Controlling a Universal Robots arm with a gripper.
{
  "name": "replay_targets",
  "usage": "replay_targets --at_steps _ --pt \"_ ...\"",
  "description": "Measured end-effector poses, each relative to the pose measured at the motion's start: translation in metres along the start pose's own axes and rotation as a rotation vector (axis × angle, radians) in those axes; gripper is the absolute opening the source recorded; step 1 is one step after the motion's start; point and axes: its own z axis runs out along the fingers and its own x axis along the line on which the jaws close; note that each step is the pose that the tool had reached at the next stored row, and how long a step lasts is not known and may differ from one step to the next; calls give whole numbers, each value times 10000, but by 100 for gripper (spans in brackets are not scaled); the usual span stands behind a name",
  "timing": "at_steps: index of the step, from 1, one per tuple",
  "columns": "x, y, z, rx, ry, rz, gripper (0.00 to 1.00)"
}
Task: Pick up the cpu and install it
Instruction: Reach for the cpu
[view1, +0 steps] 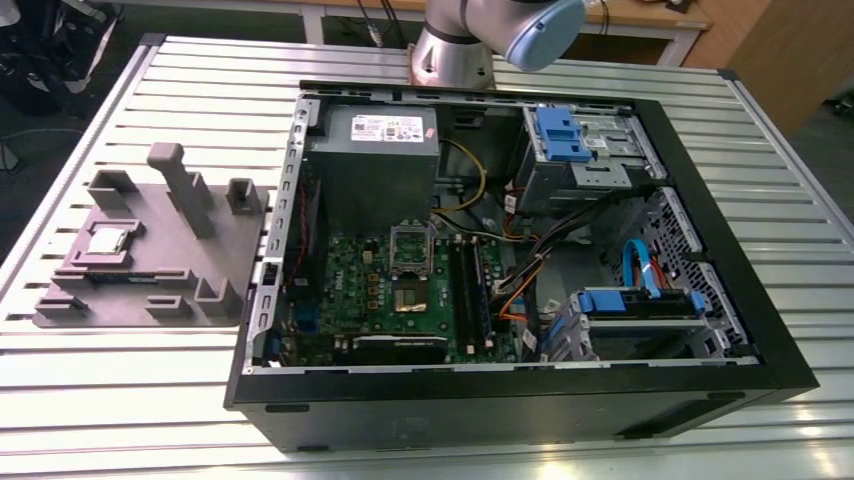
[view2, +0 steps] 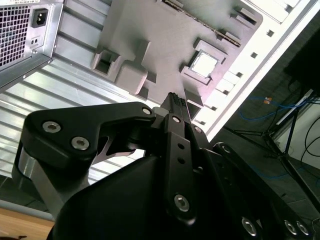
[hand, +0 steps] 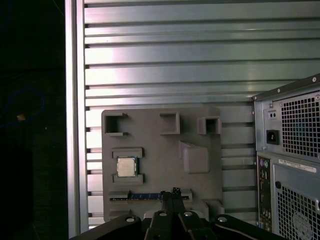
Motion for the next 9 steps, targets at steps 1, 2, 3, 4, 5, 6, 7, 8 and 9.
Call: replay_targets --at_steps 1,2,3,4,5,6,7,8,9 --pt "0 0 0 0 0 0 10" --pt "0 0 1 0 -1 0 10" --pt "1 0 0 0 0 0 10" --pt "1 0 0 0 -1 0 10" --pt "1 0 0 0 0 0 10" --pt "1 0 0 0 0 0 10" --pt "1 0 0 0 0 0 10" --pt "2 0 0 0 0 0 10" --pt "3 0 0 0 0 0 10"
